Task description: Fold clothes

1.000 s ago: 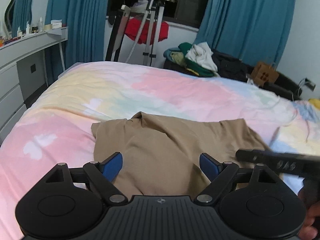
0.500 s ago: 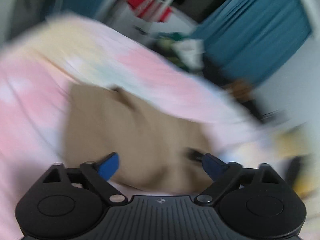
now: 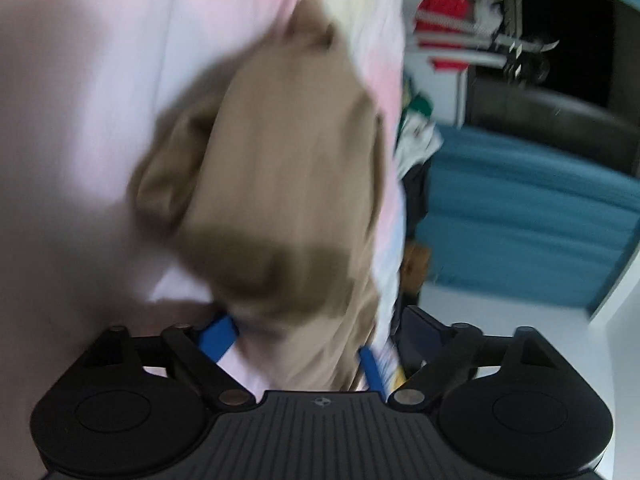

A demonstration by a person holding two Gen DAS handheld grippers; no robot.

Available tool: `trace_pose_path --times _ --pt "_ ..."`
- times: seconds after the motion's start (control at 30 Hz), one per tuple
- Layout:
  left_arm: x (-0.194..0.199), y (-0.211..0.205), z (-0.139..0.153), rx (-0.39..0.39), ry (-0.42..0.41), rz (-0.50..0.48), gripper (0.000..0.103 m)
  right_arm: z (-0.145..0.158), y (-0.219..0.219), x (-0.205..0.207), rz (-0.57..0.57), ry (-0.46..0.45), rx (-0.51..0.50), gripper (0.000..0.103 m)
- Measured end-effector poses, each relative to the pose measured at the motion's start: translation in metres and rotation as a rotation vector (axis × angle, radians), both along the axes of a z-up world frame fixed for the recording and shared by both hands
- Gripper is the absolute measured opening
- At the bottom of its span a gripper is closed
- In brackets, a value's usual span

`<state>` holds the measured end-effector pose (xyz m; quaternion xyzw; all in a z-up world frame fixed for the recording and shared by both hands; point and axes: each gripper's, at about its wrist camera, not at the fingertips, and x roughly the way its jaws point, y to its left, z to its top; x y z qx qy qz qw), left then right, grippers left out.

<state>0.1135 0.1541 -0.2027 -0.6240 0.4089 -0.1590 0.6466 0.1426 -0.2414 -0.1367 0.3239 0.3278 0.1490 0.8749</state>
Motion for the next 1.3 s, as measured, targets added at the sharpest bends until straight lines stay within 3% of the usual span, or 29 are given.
trace_pose_path --times 0.07,0.13,0.27,0.37,0.73,0.8,0.9,1.07,1.17,1.3 --pt "0.0 0.002 0.003 0.016 -0.027 0.022 0.064 -0.008 0.0 0.001 0.031 0.047 0.138 0.047" --pt "0.0 0.002 0.008 0.033 -0.058 0.03 0.059 -0.016 -0.001 0.001 0.062 0.093 0.275 0.047" --pt "0.001 0.001 0.019 -0.002 -0.145 0.039 0.061 -0.036 0.008 0.001 0.136 0.221 0.562 0.054" --pt "0.001 0.0 0.022 -0.014 -0.172 0.045 0.062 -0.055 0.019 -0.003 0.124 0.308 0.691 0.065" --pt "-0.003 0.001 0.029 -0.023 -0.171 0.05 0.065 -0.098 -0.015 -0.011 -0.206 0.443 0.801 0.068" --pt "-0.003 -0.002 0.028 -0.021 -0.168 0.048 0.066 -0.094 -0.022 -0.011 -0.224 0.424 0.806 0.068" --pt "-0.002 -0.008 0.028 -0.005 -0.16 0.038 0.077 -0.094 -0.018 -0.004 -0.228 0.411 0.761 0.067" --pt "0.0 -0.019 0.022 0.06 -0.098 -0.013 0.092 -0.085 -0.016 0.003 -0.219 0.353 0.666 0.039" --pt "0.001 -0.024 0.015 0.054 -0.075 -0.021 0.092 -0.073 -0.019 0.005 -0.189 0.288 0.662 0.031" --pt "0.005 -0.023 0.011 0.04 -0.077 0.027 0.091 -0.059 -0.023 0.008 -0.149 0.2 0.657 0.028"
